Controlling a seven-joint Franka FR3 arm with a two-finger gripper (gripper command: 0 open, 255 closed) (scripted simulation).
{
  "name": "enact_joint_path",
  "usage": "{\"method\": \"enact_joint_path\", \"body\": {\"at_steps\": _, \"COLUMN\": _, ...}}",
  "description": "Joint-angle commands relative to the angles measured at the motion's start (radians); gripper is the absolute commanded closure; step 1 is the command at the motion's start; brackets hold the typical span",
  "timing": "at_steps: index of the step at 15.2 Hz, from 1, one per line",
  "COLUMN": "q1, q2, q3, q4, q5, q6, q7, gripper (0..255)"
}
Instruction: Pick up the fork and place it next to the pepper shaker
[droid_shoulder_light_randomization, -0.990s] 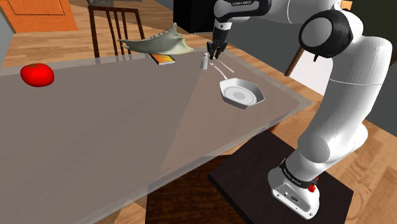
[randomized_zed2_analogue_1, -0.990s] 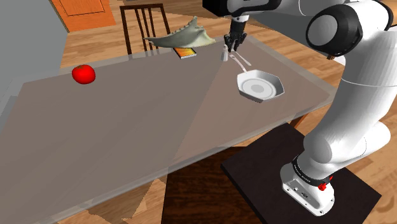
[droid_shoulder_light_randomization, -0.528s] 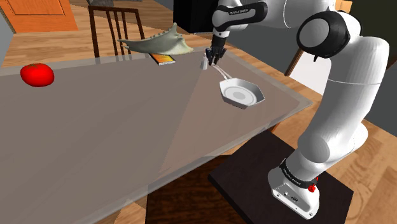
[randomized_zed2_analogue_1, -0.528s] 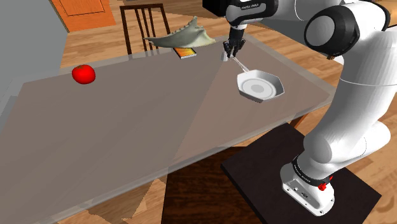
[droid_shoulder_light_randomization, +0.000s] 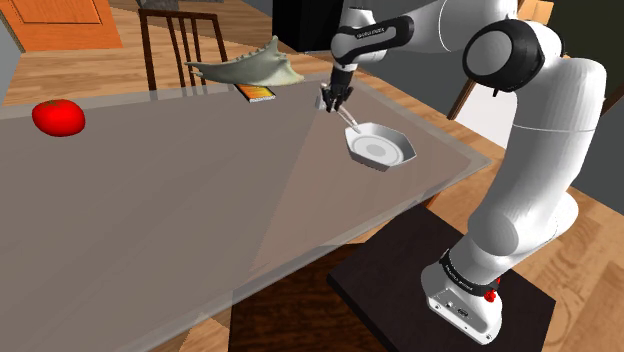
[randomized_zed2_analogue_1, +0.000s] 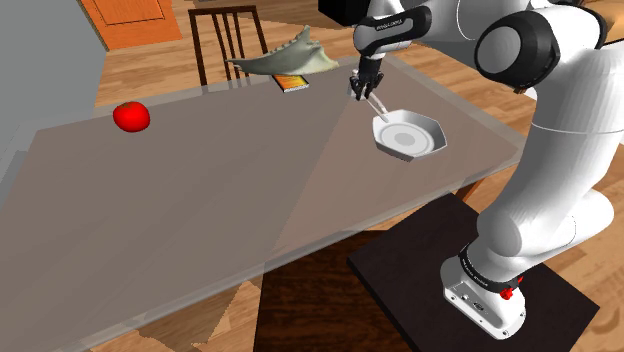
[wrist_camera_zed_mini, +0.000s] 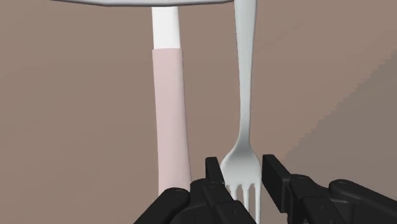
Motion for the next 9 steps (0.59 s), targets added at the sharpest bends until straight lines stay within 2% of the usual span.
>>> {"method": "enact_joint_path", "body": {"at_steps": 1, "q1": 0.001, "q2": 0.012, "q3": -0.001, "q4": -0.013, "q5": -0.002, "q6": 0.025, "q7": 0.002, "gripper": 255}}
{"method": "enact_joint_path", "body": {"at_steps": 9, "q1": 0.003, "q2": 0.054, "q3": -0.003, "q4": -0.059, "q5": -0.008, "q6": 0.113, "q7": 0.005, "gripper": 255}}
